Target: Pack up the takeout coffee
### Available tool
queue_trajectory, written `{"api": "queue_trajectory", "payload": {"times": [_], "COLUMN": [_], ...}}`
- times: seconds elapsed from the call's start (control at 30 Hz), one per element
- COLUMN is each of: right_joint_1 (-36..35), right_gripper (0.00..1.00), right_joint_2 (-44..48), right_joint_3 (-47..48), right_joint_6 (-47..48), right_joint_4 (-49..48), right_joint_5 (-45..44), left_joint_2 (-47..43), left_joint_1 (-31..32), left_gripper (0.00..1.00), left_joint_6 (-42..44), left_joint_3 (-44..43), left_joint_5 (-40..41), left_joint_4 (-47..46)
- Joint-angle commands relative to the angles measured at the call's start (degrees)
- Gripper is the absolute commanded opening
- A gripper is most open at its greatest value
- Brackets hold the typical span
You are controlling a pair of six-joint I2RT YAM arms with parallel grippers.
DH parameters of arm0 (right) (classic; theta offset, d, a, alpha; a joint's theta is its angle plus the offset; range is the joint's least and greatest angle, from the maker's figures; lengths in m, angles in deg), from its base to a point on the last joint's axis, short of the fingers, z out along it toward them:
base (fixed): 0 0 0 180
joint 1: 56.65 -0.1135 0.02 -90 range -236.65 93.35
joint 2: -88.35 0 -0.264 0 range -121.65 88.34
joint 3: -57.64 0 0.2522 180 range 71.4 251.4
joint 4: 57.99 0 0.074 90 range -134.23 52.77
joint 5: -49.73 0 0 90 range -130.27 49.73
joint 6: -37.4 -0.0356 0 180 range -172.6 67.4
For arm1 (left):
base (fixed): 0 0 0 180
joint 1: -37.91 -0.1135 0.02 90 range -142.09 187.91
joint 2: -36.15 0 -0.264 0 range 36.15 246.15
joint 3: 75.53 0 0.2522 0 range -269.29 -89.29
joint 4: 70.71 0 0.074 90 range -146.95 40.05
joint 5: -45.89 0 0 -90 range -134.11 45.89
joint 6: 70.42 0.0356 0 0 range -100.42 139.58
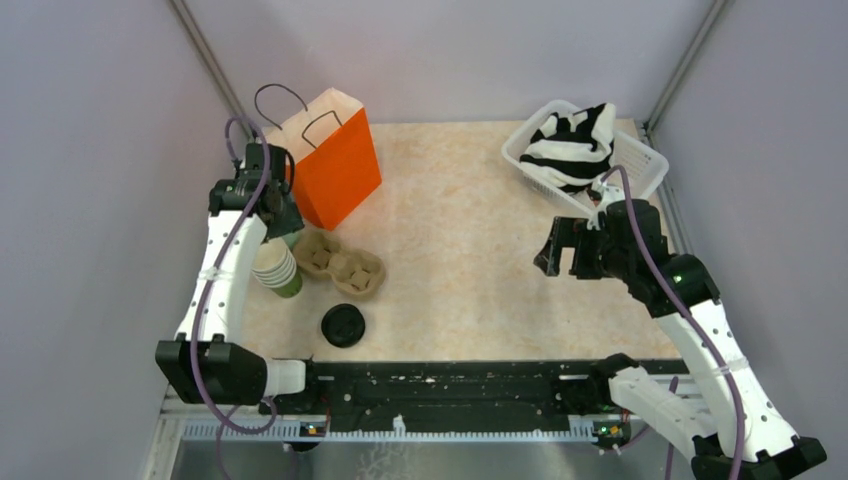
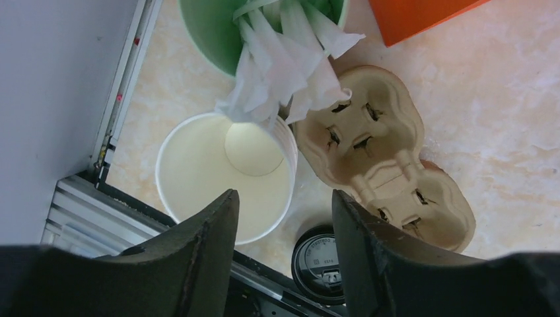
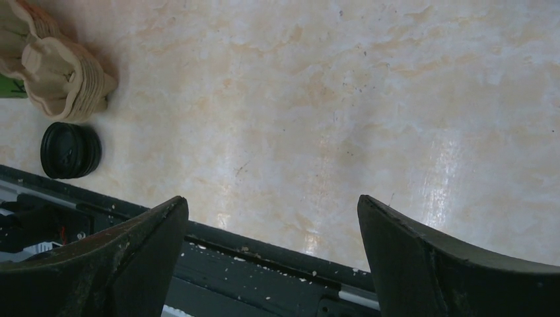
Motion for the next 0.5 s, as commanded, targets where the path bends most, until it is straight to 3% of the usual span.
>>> {"api": "queue_trajectory", "payload": {"times": [0.0,0.23,0.47], "right_joint_1": [0.2,0.2,0.2], "right_gripper": [0.99,0.99,0.99], "right_joint_2": [0.2,-0.5,-1.4], "right_joint_3": [-0.3,-0.7,-1.0], "right_joint_6": [0.2,-0.1,-0.1], "right_joint_4": [-3.0,-3.7,-4.8], "right_joint_5": [1.0,0.8,0.8], "left_joint_2": [1.7,2.6,2.4], "left_joint_1": [-0.7,-0.8,-0.8], "left_gripper": [0.57,0.33,0.32], "left_joint_6": [2.0,2.6,2.9], "left_joint_3": [0.5,2.6,5.2], "left_joint_5": [-1.6,-1.3,-0.4], "left_joint_4": [-3.3,-4.9,-5.9]}}
